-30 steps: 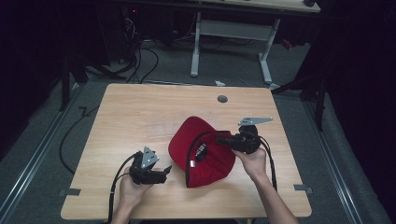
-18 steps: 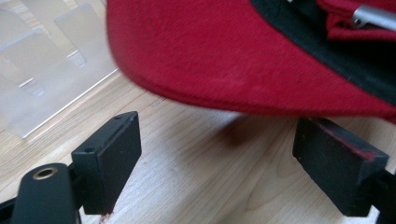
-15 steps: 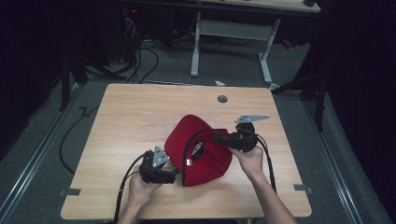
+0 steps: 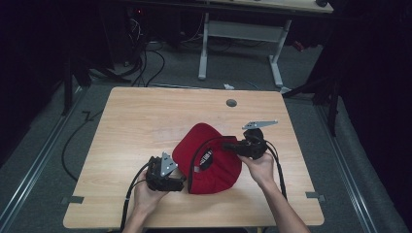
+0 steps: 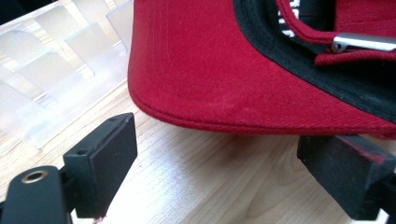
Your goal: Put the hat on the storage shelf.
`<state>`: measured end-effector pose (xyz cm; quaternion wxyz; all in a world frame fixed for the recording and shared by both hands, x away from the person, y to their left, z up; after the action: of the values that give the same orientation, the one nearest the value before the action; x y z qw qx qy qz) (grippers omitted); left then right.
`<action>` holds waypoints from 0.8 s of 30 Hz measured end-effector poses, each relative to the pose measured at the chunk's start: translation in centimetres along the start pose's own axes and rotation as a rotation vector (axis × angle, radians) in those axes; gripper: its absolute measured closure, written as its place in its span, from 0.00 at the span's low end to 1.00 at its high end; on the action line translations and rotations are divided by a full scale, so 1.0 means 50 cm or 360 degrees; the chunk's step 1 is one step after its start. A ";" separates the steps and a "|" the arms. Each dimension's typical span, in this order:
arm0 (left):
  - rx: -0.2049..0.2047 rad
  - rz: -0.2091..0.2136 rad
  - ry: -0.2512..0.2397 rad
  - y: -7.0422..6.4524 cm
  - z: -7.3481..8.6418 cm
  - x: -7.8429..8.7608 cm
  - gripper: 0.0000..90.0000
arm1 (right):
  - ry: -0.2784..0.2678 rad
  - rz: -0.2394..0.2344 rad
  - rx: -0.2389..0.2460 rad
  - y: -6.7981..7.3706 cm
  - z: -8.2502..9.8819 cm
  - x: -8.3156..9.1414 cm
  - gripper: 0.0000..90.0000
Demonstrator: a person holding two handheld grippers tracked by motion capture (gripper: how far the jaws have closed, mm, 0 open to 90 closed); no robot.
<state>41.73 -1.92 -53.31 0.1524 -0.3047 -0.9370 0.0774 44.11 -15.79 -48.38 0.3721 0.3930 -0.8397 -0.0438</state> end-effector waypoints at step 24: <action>-0.0136 0.0007 -0.0124 -0.020 -0.027 0.011 0.31 | 0.0097 -0.0069 0.0009 0.026 0.019 -0.017 0.94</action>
<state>41.19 -2.30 -51.69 0.1023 -0.3099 -0.9440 0.0495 42.99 -14.52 -49.09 0.3953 0.4133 -0.8195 -0.0374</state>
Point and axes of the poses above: each handheld gripper's, and its own axes: x roughly backward along the jaws, z roughly out of its underside, y roughly to its left, the point moved 10 cm from there along -x, roughly forward along the jaws, and after that the axes turned 3 degrees about -x, right-handed, at the moved point
